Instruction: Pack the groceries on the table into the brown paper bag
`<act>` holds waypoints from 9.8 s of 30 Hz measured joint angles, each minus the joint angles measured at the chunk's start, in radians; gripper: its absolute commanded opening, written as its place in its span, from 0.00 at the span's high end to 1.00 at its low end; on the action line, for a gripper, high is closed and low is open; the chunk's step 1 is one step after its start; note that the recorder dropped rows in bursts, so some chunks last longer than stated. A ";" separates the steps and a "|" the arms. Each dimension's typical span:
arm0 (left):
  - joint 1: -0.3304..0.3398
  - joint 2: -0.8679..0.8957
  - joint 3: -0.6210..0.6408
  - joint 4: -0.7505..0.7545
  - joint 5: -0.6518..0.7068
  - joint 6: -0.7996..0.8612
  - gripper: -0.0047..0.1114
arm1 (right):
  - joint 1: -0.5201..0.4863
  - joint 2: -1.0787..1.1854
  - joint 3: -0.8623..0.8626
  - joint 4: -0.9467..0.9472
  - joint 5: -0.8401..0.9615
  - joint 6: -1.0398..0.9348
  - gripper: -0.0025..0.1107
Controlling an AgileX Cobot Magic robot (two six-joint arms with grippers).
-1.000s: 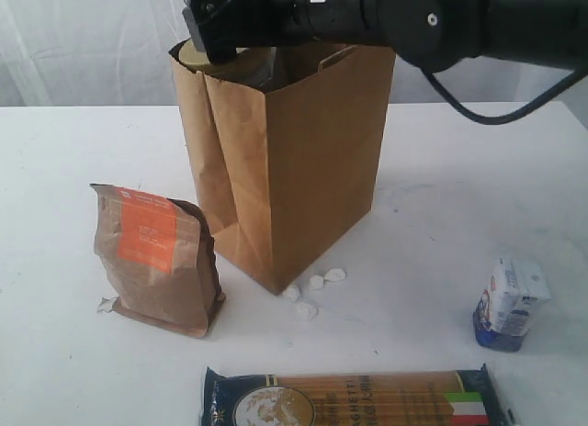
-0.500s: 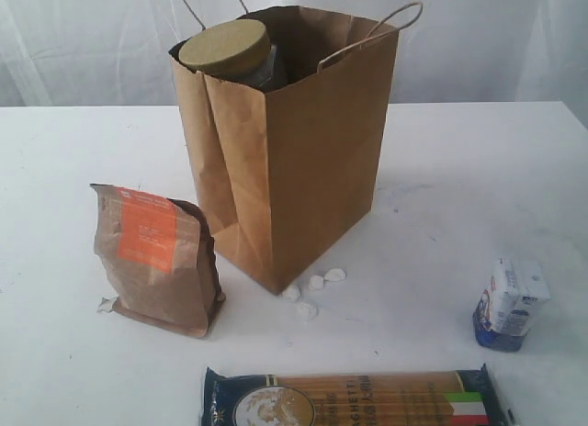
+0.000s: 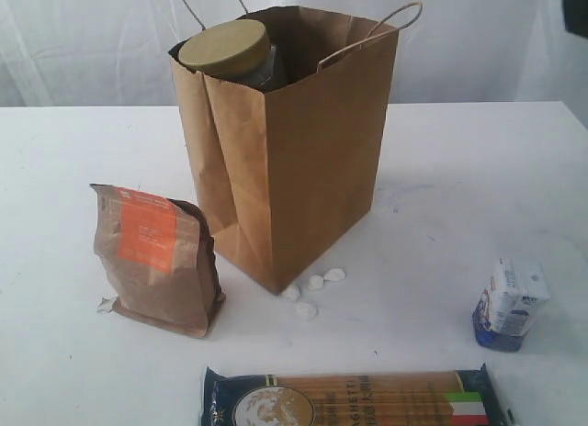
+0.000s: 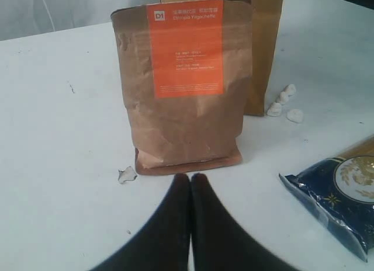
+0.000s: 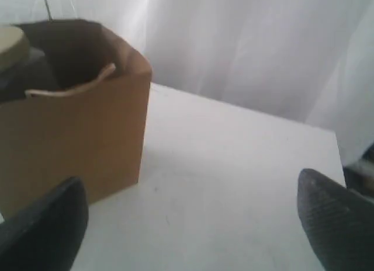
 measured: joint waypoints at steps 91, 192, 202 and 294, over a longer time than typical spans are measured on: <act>0.000 0.000 0.000 0.000 0.000 0.000 0.96 | -0.055 0.463 -0.167 0.236 -0.647 -0.033 0.98; 0.000 0.000 0.000 0.000 0.000 0.000 0.96 | -0.048 0.261 -0.159 0.297 -0.263 -0.242 0.31; 0.000 0.000 0.000 0.000 0.000 0.000 0.96 | -0.048 -0.007 0.005 0.275 -0.065 -0.242 0.47; 0.000 0.000 0.000 0.000 0.000 0.000 0.96 | 0.034 1.143 -0.054 0.828 -0.236 -1.565 0.68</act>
